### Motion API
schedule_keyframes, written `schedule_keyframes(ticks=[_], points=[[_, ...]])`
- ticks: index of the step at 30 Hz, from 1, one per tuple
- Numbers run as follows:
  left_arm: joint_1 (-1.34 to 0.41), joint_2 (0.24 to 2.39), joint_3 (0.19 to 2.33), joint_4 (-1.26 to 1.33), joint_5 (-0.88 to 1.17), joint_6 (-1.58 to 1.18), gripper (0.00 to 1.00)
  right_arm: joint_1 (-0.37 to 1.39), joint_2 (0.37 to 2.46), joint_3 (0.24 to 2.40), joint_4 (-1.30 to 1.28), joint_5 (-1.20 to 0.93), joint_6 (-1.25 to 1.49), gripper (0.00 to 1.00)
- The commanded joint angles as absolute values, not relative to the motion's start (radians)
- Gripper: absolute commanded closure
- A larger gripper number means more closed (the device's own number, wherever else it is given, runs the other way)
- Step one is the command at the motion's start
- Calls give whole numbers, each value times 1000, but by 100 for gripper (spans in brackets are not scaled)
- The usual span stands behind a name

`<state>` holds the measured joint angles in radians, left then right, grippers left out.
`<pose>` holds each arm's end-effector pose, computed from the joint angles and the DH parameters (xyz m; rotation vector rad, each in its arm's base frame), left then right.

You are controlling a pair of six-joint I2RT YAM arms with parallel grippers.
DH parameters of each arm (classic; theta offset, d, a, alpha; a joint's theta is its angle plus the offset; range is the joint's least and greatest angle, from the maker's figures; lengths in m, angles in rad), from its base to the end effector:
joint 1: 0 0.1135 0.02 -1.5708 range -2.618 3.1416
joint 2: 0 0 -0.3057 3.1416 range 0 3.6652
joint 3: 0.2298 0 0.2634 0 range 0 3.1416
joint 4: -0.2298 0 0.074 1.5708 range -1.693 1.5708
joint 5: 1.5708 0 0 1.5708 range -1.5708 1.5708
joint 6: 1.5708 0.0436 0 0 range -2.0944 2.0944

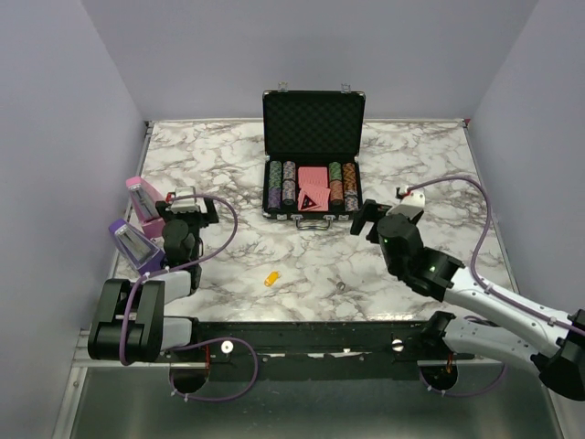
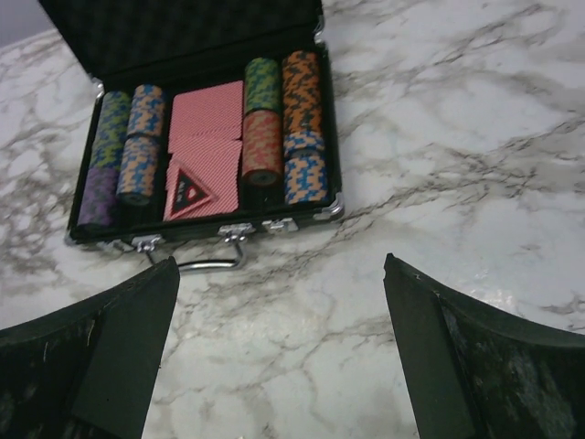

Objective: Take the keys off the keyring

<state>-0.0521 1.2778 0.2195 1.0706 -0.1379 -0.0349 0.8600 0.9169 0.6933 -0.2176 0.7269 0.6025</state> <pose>0.2269 -0.0058 0.2135 -0.0953 1.5558 0.0388 0.1484 0.1280 0.3123 0.2048 1.8929 0.2592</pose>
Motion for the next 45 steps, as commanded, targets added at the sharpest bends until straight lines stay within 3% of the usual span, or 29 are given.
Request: schedule_keyframes(ticks=[1,4,18,34,36,45], points=[[-46,1281,216,1123,-187,-63,1,836,956,597,120,997,407,0],[-46,1279,204,1146,-178,-58,1,731,1005,543,308,922,334,0],[-63,1282,153,1246,-178,-38,1,344,1308,479,578,712,190,0],[-63,1284,186,1192,-193,-41,1,246,1606,298,1260,558,51,0],[-63,1284,186,1190,-195,-41,1,229,1589,337,1129,533,81,0],[-63,1284,189,1183,-189,-41,1,158,1591,344,1111,378,115,0]])
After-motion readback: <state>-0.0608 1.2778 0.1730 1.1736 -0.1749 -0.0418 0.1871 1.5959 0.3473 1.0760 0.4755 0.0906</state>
